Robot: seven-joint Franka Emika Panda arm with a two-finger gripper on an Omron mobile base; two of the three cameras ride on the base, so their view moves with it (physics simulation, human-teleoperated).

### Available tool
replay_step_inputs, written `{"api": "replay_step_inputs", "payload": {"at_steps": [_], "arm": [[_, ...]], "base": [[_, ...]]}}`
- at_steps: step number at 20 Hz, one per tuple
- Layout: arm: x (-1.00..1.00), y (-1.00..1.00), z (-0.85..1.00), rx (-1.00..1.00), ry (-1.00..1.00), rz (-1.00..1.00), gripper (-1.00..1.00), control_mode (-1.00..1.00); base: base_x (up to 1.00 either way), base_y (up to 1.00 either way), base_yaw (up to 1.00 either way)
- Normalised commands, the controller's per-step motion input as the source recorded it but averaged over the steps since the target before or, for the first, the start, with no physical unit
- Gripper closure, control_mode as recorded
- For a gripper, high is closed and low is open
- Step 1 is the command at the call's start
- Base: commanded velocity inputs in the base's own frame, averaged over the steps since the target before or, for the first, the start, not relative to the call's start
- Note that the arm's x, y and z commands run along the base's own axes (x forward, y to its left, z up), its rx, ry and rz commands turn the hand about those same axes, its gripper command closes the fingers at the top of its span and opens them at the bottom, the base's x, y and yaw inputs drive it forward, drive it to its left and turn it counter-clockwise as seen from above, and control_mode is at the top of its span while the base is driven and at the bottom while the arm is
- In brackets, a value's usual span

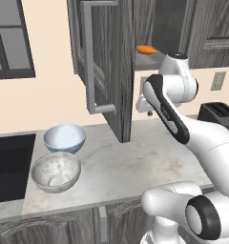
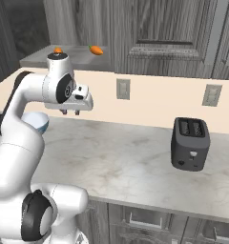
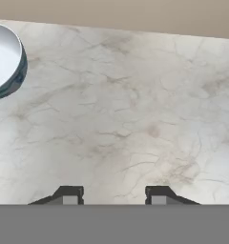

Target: Pick the carrots from the cabinet and place them in one bowl. Pick the potato from the sink and place it in the other bowl.

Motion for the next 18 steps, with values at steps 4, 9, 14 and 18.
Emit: {"api": "replay_step_inputs", "payload": {"at_steps": [4,9,14,18], "arm": [[-0.06,0.02,0.06,0.0,-0.01,0.0,-1.0,-1.0],[-0.09,0.01,0.15,0.0,-0.03,0.0,-1.0,-1.0],[-0.06,0.01,0.22,0.0,-0.05,0.0,-1.0,-1.0],[-0.06,0.01,0.28,0.0,-0.06,0.0,-1.0,-1.0]], "base": [[0.0,0.0,0.0],[0.0,0.0,0.0],[0.0,0.0,0.0],[0.0,0.0,0.0]]}}
